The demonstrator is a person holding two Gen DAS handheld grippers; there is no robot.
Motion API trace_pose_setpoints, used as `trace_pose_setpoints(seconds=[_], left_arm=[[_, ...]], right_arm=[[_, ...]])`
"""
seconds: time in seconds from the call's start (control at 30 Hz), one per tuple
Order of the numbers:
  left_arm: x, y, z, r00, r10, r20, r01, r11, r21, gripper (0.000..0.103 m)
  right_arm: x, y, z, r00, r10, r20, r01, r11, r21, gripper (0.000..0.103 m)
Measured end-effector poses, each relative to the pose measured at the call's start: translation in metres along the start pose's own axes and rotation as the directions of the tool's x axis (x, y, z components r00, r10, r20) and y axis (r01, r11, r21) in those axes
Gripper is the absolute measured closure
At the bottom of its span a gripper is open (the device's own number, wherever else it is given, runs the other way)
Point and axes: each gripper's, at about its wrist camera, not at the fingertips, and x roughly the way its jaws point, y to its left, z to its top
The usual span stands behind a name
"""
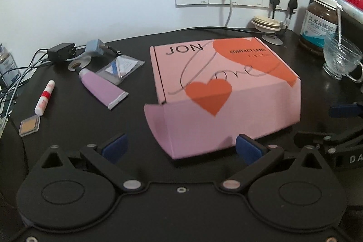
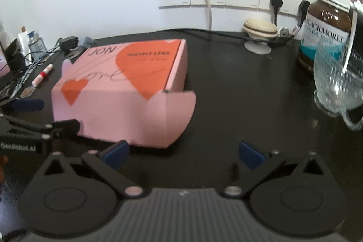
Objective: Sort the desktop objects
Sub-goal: 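Push the closed pink box toward the wall with the left gripper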
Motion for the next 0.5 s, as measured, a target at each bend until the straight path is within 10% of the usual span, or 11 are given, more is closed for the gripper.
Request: trace_pose_setpoints(seconds=[0.5], left_arm=[[-0.022, -0.002, -0.053, 1.000, 0.022, -0.022, -0.023, 0.999, -0.023, 0.000]], right_arm=[[-0.012, 0.016, -0.037, 1.000, -0.022, 0.006, 0.022, 0.997, -0.070, 0.001]])
